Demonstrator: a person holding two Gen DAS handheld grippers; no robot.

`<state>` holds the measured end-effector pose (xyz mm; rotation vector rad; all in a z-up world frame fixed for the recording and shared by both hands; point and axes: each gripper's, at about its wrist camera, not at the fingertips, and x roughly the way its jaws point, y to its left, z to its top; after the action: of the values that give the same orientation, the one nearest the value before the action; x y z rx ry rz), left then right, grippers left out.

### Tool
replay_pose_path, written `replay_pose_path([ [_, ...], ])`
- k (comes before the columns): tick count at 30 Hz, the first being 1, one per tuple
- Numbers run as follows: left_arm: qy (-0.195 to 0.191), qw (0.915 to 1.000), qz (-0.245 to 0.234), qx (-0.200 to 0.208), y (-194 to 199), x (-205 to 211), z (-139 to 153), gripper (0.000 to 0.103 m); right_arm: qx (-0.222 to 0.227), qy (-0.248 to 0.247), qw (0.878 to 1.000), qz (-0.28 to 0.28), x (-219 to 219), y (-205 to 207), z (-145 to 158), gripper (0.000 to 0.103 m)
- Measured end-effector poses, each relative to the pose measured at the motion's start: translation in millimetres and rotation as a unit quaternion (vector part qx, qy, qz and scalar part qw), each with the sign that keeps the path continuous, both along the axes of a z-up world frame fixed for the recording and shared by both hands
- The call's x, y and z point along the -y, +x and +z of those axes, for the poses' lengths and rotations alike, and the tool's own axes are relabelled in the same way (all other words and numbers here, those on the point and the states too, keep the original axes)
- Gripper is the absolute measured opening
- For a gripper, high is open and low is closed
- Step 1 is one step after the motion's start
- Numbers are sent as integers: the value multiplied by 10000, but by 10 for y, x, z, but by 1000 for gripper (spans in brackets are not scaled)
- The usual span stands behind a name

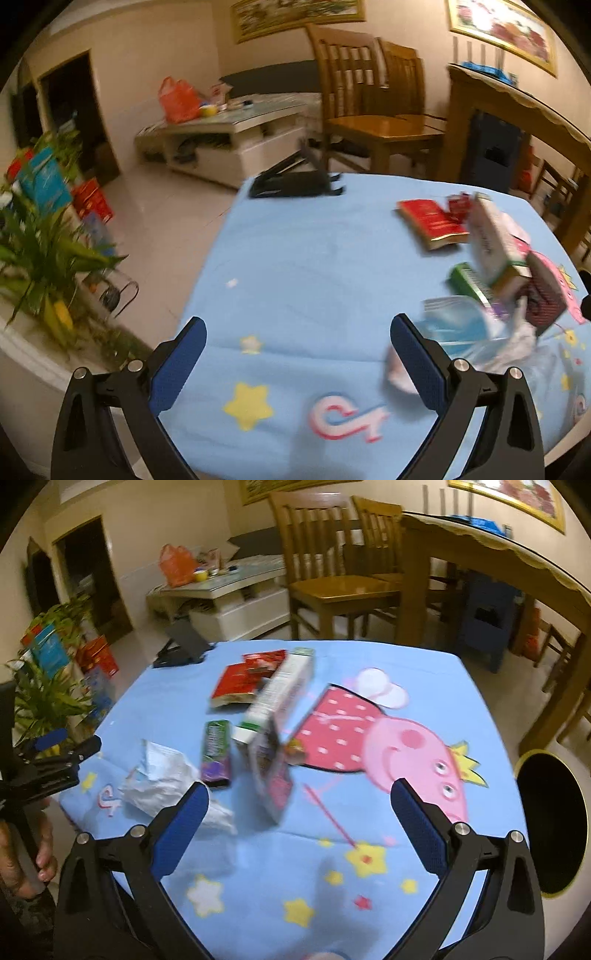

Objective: Collect trash
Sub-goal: 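Return to the table and grasp the red card packet with the right tool, then grasp the clear plastic cup with the left tool while the right tool holds the red card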

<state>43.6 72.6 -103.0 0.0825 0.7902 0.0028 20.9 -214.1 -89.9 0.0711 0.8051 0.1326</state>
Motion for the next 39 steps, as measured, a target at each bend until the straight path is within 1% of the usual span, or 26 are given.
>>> replay_pose_path([
  [1, -26, 10000, 30, -13, -16, -33, -9, 96, -41, 24, 9999, 90, -49, 45, -3, 93],
  [3, -63, 10000, 67, -37, -22, -91, -34, 96, -185, -41, 9996, 199, -139, 151, -50, 81],
  [5, -91, 9999, 51, -72, -14, -106, -70, 96, -300, -115, 9992, 244, -193, 235, -112, 73],
  [8, -110, 9998, 14, -146, -1, -77, -129, 96, -391, -208, 9987, 237, -240, 324, -184, 68],
  [9, -116, 9998, 8, -168, 24, -71, -155, 96, -419, -235, 9986, 231, -231, 334, -203, 62],
  [10, -127, 9997, 5, -193, 32, -64, -173, 96, -462, -236, 9984, 240, -235, 359, -229, 53],
  [11, -135, 9997, 7, -210, 41, -66, -178, 96, -510, -246, 9981, 246, -235, 381, -258, 47],
  [12, -141, 9997, 11, -222, 39, -69, -184, 96, -570, -296, 9977, 236, -235, 400, -293, 30],
  [13, -150, 9996, 12, -235, 45, -80, -192, 96, -614, -298, 9974, 246, -211, 418, -323, 17],
  [19, -140, 9996, -108, -236, -5, -11, -177, 96, -602, -7, 9978, 264, -89, 382, -351, 10],
  [23, -173, 9992, -254, -258, -57, 90, -152, 96, -517, 259, 9980, 241, 40, 253, -305, 8],
  [26, -289, 9981, -449, -292, -157, 207, -106, 96, -428, 435, 9980, 154, 171, 134, -251, 8],
  [30, -582, 9917, -1117, -255, -395, 514, 3, 96, -288, 641, 9975, 29, 342, -16, -190, 8],
  [32, -726, 9839, -1622, -216, -533, 770, 75, 96, -242, 725, 9971, -7, 406, -78, -181, 8],
  [34, -766, 9771, -1974, -223, -618, 997, 91, 96, -209, 778, 9967, -21, 461, -149, -172, 8],
  [37, -778, 9718, -2192, -396, -664, 1267, 21, 96, -141, 828, 9965, -56, 541, -272, -153, 8],
  [39, -747, 9725, -2146, -515, -660, 1398, -46, 96, -90, 856, 9963, -80, 600, -347, -146, 8],
])
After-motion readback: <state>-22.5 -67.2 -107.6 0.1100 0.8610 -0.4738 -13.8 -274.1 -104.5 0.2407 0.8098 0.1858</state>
